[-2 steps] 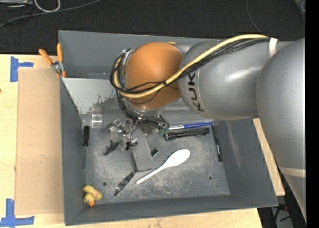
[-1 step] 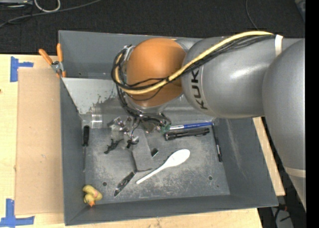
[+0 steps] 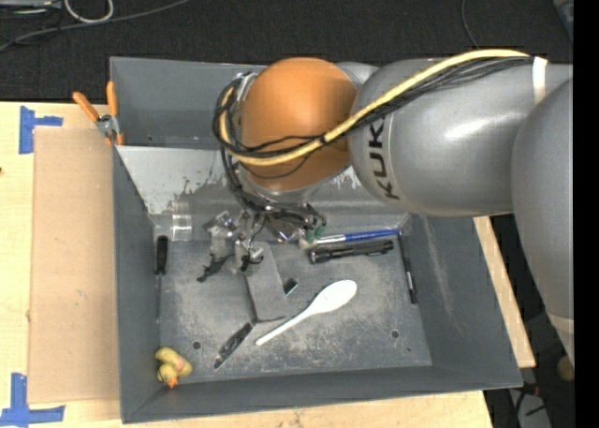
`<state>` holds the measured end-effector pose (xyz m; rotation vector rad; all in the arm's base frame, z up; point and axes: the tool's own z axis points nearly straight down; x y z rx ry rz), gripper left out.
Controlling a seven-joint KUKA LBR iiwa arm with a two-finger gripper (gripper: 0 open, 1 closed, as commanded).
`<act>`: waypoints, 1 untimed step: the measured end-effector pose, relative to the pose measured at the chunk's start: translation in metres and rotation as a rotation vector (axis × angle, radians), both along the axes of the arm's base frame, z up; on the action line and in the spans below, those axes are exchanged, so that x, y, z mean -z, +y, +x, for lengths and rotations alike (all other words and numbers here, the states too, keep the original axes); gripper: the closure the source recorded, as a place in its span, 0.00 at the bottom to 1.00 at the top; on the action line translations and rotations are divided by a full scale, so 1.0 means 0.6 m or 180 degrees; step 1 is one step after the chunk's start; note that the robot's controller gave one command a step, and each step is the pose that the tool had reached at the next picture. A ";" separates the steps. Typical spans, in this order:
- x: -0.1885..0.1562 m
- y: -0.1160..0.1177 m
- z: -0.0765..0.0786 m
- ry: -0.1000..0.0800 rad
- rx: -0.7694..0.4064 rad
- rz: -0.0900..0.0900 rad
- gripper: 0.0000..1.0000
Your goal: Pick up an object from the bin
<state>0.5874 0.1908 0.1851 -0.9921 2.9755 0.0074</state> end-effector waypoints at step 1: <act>-0.013 0.001 0.001 -0.0008 0.0012 0.0007 1.00</act>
Offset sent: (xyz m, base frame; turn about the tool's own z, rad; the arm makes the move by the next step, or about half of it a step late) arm 0.0008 0.0007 0.0103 0.0026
